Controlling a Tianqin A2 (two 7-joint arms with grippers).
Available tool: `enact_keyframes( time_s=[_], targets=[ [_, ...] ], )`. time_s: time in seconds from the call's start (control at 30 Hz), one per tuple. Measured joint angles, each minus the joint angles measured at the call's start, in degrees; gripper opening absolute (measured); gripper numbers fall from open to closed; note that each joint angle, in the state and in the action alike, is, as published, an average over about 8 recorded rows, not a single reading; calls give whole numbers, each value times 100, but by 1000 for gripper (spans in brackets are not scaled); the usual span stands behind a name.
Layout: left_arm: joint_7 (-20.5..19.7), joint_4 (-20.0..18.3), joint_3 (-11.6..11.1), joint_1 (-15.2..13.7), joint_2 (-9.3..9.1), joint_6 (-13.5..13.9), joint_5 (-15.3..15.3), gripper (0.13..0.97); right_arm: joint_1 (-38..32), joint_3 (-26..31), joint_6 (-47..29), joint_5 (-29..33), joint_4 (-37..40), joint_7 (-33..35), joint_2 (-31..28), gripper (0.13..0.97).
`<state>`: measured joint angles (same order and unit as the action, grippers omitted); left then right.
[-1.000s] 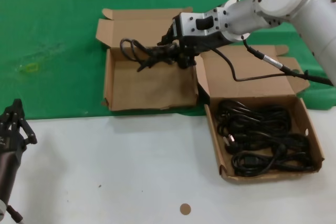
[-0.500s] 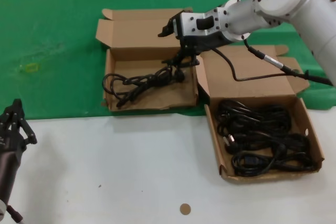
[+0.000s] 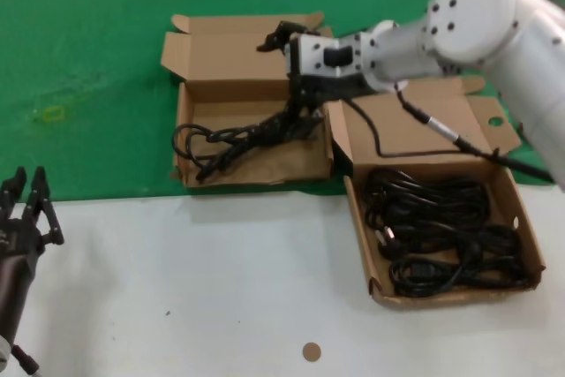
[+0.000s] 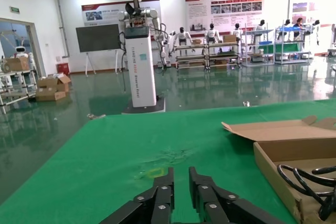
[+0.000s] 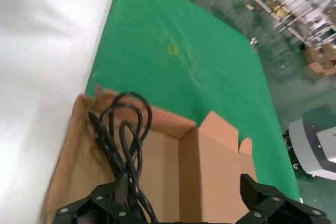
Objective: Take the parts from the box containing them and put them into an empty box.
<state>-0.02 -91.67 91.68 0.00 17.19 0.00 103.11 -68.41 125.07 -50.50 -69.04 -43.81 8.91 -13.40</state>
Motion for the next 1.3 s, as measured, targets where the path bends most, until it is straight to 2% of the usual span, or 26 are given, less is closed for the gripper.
enact_keyframes(
  time_s=[0.17, 0.23, 0.37, 0.47, 0.63, 0.73, 0.77, 1.03, 1.17, 1.3],
  targets=[
    [0, 0, 0, 0, 0, 0, 0, 190, 458, -223, 337, -228, -320, -60, -25, 766],
    [0, 0, 0, 0, 0, 0, 0, 219, 650, -317, 480, -324, -455, -85, -36, 812],
    [0, 0, 0, 0, 0, 0, 1, 278, 1043, -509, 767, -518, -727, -136, -58, 812],
    [1, 0, 0, 0, 0, 0, 1, 308, 1343, -656, 988, -667, -936, -175, -74, 854],
    [3, 0, 0, 0, 0, 0, 1, 426, 1829, -893, 1350, -911, -1279, -239, -101, 925],
    [3, 0, 0, 0, 0, 0, 1, 498, 2119, -1035, 1564, -1056, -1482, -277, -117, 935],
    [3, 0, 0, 0, 0, 0, 1, 498, 2219, -1083, 1638, -1106, -1552, -289, -123, 940],
    [1, 0, 0, 0, 0, 0, 1, 719, 3013, -1471, 2224, -1502, -2108, -393, -167, 966],
    [1, 0, 0, 0, 0, 0, 1, 719, 3408, -1664, 2513, -1697, -2384, -444, -189, 966],
    [1, 0, 0, 0, 0, 0, 1, 795, 3807, -1858, 2807, -1895, -2663, -496, -211, 966]
  ],
)
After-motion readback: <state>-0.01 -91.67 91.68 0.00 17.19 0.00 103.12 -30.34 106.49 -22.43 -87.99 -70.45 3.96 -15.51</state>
